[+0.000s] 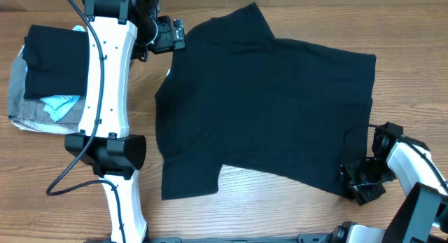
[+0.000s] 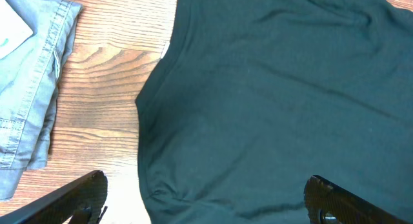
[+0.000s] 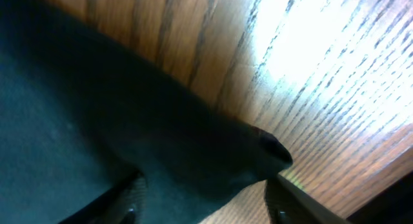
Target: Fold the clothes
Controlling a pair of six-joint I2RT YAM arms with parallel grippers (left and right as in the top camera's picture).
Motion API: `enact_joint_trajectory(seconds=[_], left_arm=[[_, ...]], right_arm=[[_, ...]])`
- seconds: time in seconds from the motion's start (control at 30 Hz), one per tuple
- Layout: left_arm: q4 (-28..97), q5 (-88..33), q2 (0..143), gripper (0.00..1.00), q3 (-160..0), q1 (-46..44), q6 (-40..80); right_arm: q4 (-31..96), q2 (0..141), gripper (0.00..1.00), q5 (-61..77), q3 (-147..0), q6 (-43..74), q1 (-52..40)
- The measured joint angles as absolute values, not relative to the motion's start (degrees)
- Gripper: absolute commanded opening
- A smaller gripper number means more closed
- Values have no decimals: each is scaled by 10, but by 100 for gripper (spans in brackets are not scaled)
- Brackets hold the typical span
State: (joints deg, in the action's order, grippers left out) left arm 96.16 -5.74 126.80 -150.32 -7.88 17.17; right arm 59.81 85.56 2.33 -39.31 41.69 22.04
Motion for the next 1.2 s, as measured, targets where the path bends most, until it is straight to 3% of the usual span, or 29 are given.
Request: enact_joint_trajectory(seconds=[0.37, 0.5, 0.6, 1.13, 1.17, 1.2], left_arm=[[962, -57, 1268, 100, -1503, -79, 172], [962, -57, 1268, 100, -1503, -79, 172], [962, -57, 1268, 100, -1503, -79, 172], [962, -57, 1268, 100, -1503, -79, 172], [962, -57, 1268, 100, -1503, -79, 172], [962, -57, 1268, 100, -1503, -79, 172]], right_arm=[[594, 856, 20, 23, -393, 417, 221], [594, 856, 19, 23, -393, 420, 221], [594, 856, 4, 23, -393, 415, 221], [591, 856, 5, 23, -393, 419, 221], [591, 856, 21, 23, -393, 419, 221], [591, 856, 28, 23, -393, 423, 221]])
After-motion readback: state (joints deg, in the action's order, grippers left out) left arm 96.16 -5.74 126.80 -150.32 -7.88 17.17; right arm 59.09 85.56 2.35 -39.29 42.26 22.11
